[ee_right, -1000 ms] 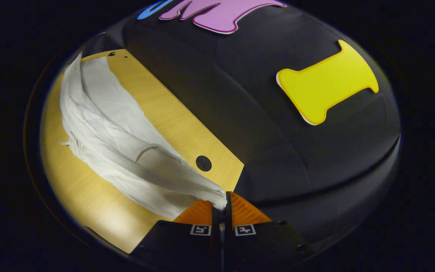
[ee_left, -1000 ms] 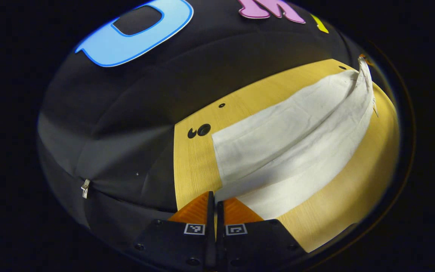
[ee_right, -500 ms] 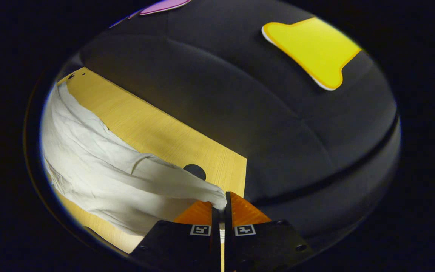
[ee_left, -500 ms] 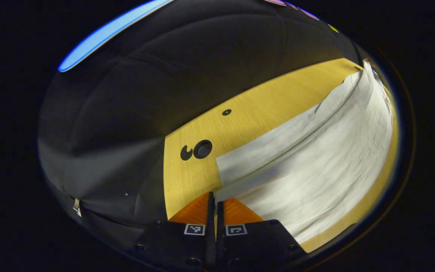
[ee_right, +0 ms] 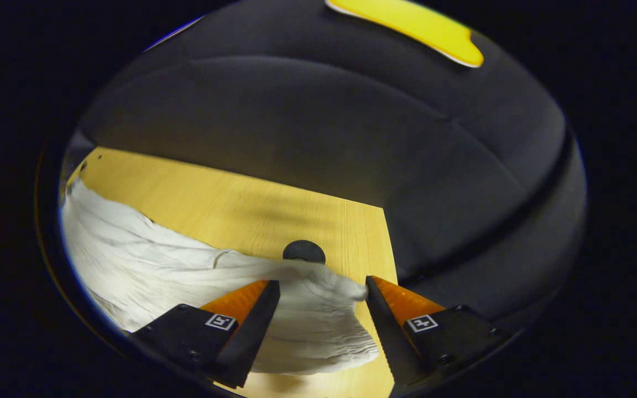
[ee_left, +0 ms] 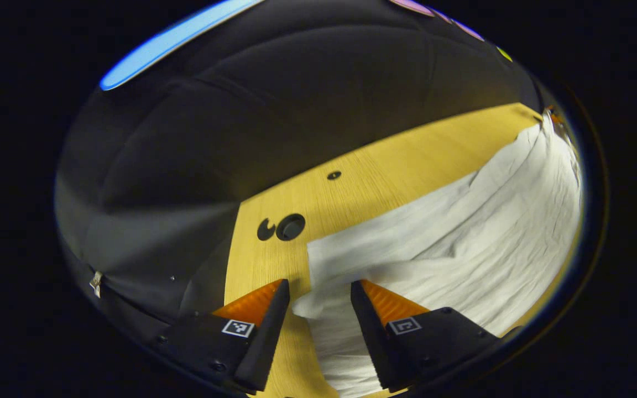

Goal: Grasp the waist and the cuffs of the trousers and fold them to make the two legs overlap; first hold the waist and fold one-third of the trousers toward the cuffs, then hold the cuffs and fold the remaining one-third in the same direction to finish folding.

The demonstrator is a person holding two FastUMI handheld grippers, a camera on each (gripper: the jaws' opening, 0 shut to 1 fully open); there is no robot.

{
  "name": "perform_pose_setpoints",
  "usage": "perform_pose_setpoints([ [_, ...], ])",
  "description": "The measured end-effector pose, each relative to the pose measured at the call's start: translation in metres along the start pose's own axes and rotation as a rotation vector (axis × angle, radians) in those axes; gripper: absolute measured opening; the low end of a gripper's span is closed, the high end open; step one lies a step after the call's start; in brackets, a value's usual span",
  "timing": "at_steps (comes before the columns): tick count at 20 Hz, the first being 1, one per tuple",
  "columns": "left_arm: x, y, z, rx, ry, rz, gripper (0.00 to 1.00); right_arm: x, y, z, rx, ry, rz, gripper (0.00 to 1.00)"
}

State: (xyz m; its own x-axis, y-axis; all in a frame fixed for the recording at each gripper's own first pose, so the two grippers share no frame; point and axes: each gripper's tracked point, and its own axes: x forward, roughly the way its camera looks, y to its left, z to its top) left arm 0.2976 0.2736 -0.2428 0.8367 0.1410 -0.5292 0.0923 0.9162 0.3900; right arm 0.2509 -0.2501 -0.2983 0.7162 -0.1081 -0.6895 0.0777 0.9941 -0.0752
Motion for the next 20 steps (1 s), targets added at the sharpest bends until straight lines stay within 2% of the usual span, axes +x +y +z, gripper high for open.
perform_pose_setpoints([
  [2, -0.023, 0.004, 0.015, -0.063, -0.067, 0.039, 0.99, -0.013, 0.007, -0.004, 0.111, -0.006, 0.029, 0.99],
  [4, -0.046, 0.004, 0.029, -0.114, -0.131, 0.059, 0.96, -0.019, 0.006, -0.002, 0.199, -0.028, 0.025, 0.98],
  [5, -0.057, 0.007, 0.033, -0.125, -0.151, 0.076, 0.96, -0.021, 0.002, -0.002, 0.228, -0.042, 0.005, 0.92],
  [6, -0.070, 0.008, 0.035, -0.134, -0.168, 0.090, 0.96, -0.023, -0.001, -0.003, 0.260, -0.055, -0.016, 0.98],
  [10, -0.122, -0.006, 0.040, -0.187, -0.197, 0.092, 0.96, -0.026, -0.002, -0.011, 0.401, -0.064, -0.070, 0.98],
  [14, -0.161, -0.018, 0.034, -0.258, -0.208, 0.105, 0.96, -0.021, 0.005, -0.020, 0.612, -0.067, -0.135, 0.99],
  [17, -0.185, -0.034, 0.025, -0.300, -0.188, 0.081, 0.96, -0.017, 0.014, -0.027, 0.759, -0.054, -0.133, 0.99],
  [20, -0.209, -0.053, 0.012, -0.375, -0.147, 0.037, 0.96, -0.025, 0.003, -0.025, 0.889, -0.066, -0.149, 0.99],
])
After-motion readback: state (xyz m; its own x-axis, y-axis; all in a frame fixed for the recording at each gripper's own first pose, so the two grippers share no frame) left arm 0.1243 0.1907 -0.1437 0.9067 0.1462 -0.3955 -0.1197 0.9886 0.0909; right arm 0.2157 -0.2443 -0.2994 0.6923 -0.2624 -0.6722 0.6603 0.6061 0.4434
